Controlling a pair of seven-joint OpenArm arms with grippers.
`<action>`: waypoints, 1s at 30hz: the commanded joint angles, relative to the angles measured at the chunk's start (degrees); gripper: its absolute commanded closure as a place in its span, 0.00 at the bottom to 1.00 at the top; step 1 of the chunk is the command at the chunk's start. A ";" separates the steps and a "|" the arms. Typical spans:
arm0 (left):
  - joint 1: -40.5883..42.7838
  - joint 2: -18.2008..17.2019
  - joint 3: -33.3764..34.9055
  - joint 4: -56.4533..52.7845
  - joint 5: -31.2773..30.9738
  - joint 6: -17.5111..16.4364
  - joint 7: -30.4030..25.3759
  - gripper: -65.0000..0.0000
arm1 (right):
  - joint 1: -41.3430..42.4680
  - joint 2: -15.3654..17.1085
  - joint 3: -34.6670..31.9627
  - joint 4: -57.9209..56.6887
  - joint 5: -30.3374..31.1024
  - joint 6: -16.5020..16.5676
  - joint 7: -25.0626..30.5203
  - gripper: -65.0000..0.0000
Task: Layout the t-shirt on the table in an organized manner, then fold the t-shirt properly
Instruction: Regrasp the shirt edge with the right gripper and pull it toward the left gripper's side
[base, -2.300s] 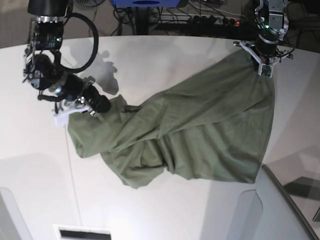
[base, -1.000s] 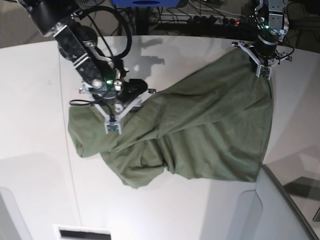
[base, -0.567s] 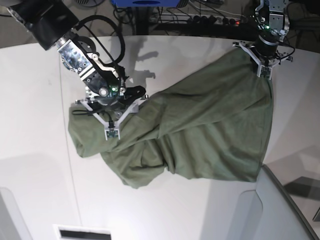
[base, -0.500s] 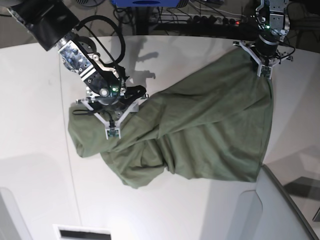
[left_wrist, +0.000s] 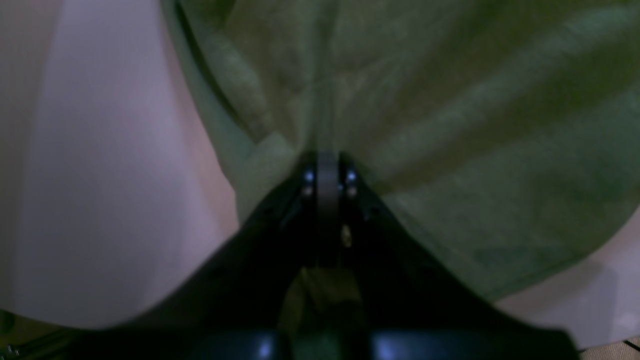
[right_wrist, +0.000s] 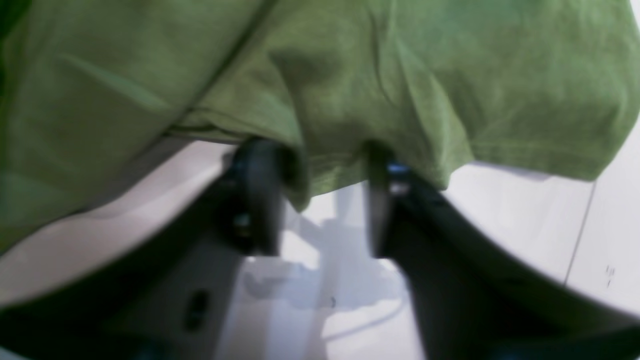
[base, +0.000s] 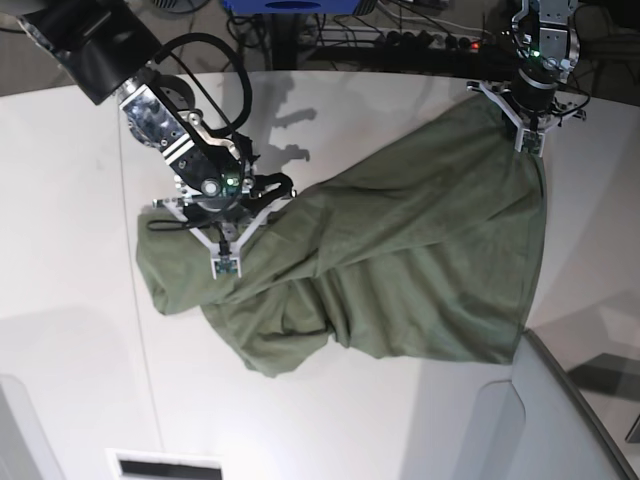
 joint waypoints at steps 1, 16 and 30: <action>0.00 -0.67 -0.33 0.80 -0.19 0.54 -0.70 1.00 | 1.10 -0.91 0.45 -0.11 -0.64 0.00 0.49 0.82; -0.88 -4.71 -0.33 1.06 -0.19 0.54 -0.97 1.00 | -5.58 3.92 2.20 14.83 -0.64 -0.26 -8.39 1.00; -2.37 -7.17 -0.33 0.71 -0.19 0.54 -1.05 1.00 | -14.46 8.67 6.25 23.36 -0.73 -0.26 -15.33 1.00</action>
